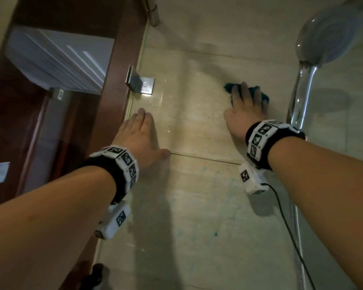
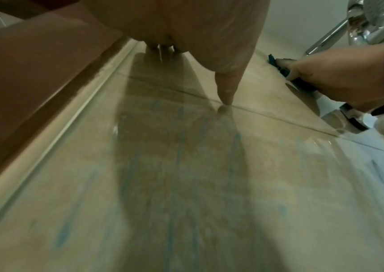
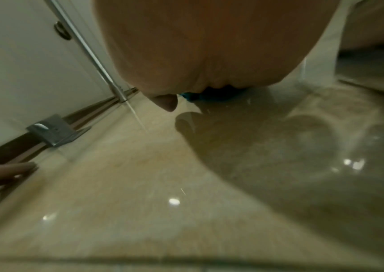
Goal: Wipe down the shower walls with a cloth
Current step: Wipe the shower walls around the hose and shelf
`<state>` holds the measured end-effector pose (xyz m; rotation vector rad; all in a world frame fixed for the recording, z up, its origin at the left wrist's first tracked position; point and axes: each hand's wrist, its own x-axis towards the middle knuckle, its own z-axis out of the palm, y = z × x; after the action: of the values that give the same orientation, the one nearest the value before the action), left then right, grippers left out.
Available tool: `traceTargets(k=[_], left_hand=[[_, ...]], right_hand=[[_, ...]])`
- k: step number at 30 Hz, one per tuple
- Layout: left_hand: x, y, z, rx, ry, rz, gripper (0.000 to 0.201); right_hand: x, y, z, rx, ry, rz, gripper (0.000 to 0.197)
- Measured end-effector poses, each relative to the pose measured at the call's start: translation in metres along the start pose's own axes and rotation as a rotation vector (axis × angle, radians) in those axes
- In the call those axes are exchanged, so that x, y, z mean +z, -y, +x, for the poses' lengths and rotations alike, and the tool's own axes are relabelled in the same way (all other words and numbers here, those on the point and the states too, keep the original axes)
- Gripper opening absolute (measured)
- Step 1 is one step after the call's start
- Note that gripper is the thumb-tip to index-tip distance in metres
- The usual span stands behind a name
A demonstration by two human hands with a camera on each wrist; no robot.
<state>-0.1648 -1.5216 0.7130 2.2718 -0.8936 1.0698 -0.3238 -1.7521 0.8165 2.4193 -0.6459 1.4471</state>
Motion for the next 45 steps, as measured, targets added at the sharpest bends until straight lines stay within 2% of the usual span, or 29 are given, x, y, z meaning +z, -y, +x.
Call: traceTargets(k=[4,9,13,16,19,20,24,28,31,39,43,45], left_hand=[[0.018,0.002,-0.039,-0.011,0.013,-0.032,0.12],[0.025,0.008,-0.079,-0.07,0.113,-0.011,0.116],[0.012,-0.003,-0.115,-0.111,0.231,0.008,0.107],[-0.002,-0.018,-0.141,-0.136,0.351,0.058,0.086],[-0.011,-0.03,-0.17,-0.115,0.502,0.141,0.042],[-0.012,-0.032,-0.182,-0.105,0.548,0.164,0.035],[-0.006,-0.026,-0.229,-0.153,0.702,0.223,0.042],[-0.002,-0.013,-0.266,-0.233,0.749,0.222,0.046],[0.007,-0.005,-0.287,-0.217,0.832,0.219,0.053],[0.033,0.008,-0.312,-0.125,0.808,0.14,0.049],[0.036,0.005,-0.32,-0.116,0.687,0.202,0.04],[0.035,0.007,-0.323,-0.113,0.673,0.197,0.04]], right_hand=[[0.003,-0.005,-0.018,-0.043,0.04,-0.022,0.074],[0.011,-0.005,-0.04,-0.092,0.076,-0.032,0.076],[0.023,0.0,-0.061,-0.141,0.08,-0.054,0.077],[0.032,0.008,-0.08,-0.197,0.104,-0.056,0.077],[0.045,0.016,-0.098,-0.26,0.137,-0.051,0.076],[0.049,0.019,-0.104,-0.277,0.146,-0.046,0.076],[0.062,0.024,-0.124,-0.297,0.17,-0.032,0.077],[0.067,0.029,-0.137,-0.291,0.184,-0.034,0.077],[0.069,0.035,-0.141,-0.271,0.181,-0.042,0.078],[0.079,0.058,-0.148,-0.205,0.182,-0.087,0.086],[0.077,0.065,-0.148,-0.173,0.217,-0.092,0.086],[0.076,0.068,-0.15,-0.172,0.238,-0.094,0.085]])
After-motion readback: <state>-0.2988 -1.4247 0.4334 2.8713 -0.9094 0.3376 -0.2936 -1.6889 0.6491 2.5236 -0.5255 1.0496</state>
